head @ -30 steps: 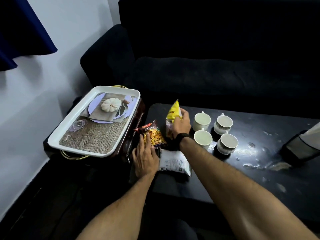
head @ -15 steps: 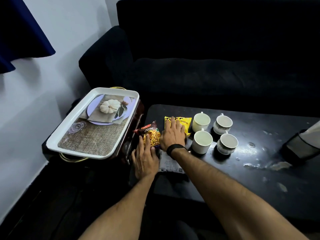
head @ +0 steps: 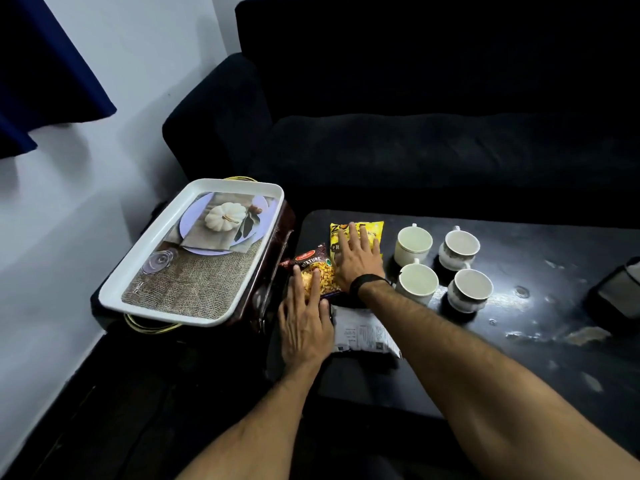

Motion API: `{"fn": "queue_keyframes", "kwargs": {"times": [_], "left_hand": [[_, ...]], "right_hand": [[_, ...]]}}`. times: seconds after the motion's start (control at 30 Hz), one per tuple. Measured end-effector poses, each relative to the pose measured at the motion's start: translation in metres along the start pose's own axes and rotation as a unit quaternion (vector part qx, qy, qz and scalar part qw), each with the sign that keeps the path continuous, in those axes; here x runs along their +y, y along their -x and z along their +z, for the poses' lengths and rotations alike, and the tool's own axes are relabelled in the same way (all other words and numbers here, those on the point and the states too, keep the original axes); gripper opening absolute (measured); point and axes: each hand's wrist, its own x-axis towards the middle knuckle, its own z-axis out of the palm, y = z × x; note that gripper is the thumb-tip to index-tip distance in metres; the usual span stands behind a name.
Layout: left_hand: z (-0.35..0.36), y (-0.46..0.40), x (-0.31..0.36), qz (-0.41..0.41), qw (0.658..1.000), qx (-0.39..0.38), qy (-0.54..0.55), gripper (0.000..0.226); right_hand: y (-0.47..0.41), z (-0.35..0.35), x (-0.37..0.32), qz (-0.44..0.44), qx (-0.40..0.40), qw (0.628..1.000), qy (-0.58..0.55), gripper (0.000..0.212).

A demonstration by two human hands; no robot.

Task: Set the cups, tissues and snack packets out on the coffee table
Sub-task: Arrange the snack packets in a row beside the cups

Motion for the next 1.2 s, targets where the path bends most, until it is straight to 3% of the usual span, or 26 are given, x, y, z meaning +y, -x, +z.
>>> {"fn": "queue_keyframes", "kwargs": {"times": [0.1, 0.3, 0.4, 0.67, 0.83, 0.97, 1.2], "left_hand": [[0.003, 0.000, -0.001, 0.009, 1.000, -0.009, -0.011, 0.060], [0.004, -0.002, -0.002, -0.001, 1.000, -0.023, 0.004, 0.058], [0.003, -0.001, -0.001, 0.002, 0.999, -0.023, 0.028, 0.054], [0.001, -0.001, 0.000, 0.001, 0.998, -0.010, 0.062, 0.044], [-0.007, -0.001, 0.000, -0.010, 0.996, -0.008, 0.089, 0.053], [-0.010, -0.002, 0.000, -0.019, 0.996, -0.027, 0.084, 0.052], [-0.010, -0.001, 0.000, -0.025, 0.997, -0.032, 0.070, 0.052]], "right_hand": [[0.013, 0.019, 0.010, 0.027, -0.069, 0.997, -0.018, 0.070], [0.008, 0.020, 0.012, 0.021, -0.073, 0.996, -0.055, 0.071], [0.003, 0.016, 0.013, -0.005, -0.032, 0.999, -0.025, 0.066], [-0.010, 0.009, 0.008, -0.013, -0.079, 0.996, -0.041, 0.064], [0.039, -0.008, -0.009, -0.014, 0.087, 0.988, -0.126, 0.048], [0.109, -0.005, -0.001, -0.064, 0.170, 0.978, -0.103, 0.039], [0.156, 0.021, 0.033, -0.110, 0.059, 0.988, -0.095, 0.076]]}}
